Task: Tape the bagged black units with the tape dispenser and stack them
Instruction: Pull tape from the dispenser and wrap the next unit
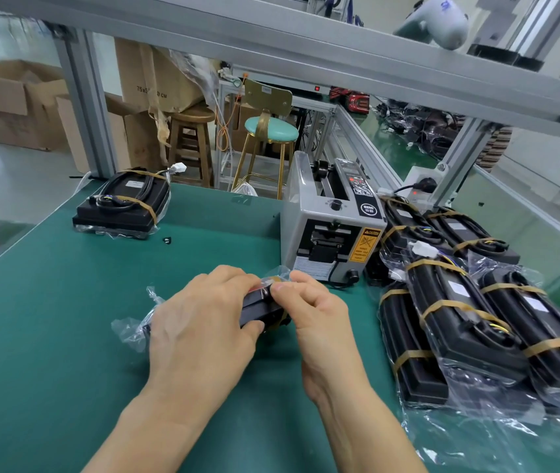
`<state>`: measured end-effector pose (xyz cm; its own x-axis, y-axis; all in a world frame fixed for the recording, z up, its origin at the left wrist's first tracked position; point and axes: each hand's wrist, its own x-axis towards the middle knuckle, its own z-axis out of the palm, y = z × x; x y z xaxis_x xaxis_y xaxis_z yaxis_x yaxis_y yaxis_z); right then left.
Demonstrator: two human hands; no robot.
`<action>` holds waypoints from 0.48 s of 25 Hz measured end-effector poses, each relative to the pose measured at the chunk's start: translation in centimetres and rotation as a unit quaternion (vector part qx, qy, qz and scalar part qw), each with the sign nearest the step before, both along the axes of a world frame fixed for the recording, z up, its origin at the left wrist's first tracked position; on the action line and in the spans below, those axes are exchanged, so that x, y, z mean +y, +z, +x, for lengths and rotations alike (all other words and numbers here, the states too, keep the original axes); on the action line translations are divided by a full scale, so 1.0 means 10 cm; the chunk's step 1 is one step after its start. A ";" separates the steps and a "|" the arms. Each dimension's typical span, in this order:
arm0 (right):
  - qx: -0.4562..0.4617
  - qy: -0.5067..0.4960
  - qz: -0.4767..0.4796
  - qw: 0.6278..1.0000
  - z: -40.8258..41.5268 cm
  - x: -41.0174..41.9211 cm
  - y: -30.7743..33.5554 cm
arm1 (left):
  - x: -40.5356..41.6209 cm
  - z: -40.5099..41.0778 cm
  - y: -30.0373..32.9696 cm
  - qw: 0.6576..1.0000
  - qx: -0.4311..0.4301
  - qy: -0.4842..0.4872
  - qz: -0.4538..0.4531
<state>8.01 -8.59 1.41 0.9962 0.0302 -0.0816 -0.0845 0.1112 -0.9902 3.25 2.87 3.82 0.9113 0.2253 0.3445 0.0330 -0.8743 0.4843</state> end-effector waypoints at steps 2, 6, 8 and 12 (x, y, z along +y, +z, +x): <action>-0.005 0.000 -0.013 1.000 0.01 0.00 0.00 | 0.00 -0.01 -0.01 1.000 -0.001 -0.001 0.001; -0.010 0.004 -0.033 0.999 0.02 0.01 0.01 | -0.01 -0.01 -0.01 1.000 -0.021 -0.009 0.010; -0.006 0.006 -0.022 1.000 0.01 0.00 0.01 | 0.00 -0.01 0.00 0.999 -0.030 -0.008 0.013; 0.006 0.030 0.003 1.000 0.00 -0.03 0.02 | 0.00 0.00 0.00 0.999 -0.033 0.000 0.015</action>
<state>8.04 -8.88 1.61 0.9915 0.0912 -0.0933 -0.1033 0.1120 -0.9883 3.21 2.88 3.84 0.8866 0.2150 0.4096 0.0032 -0.8883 0.4593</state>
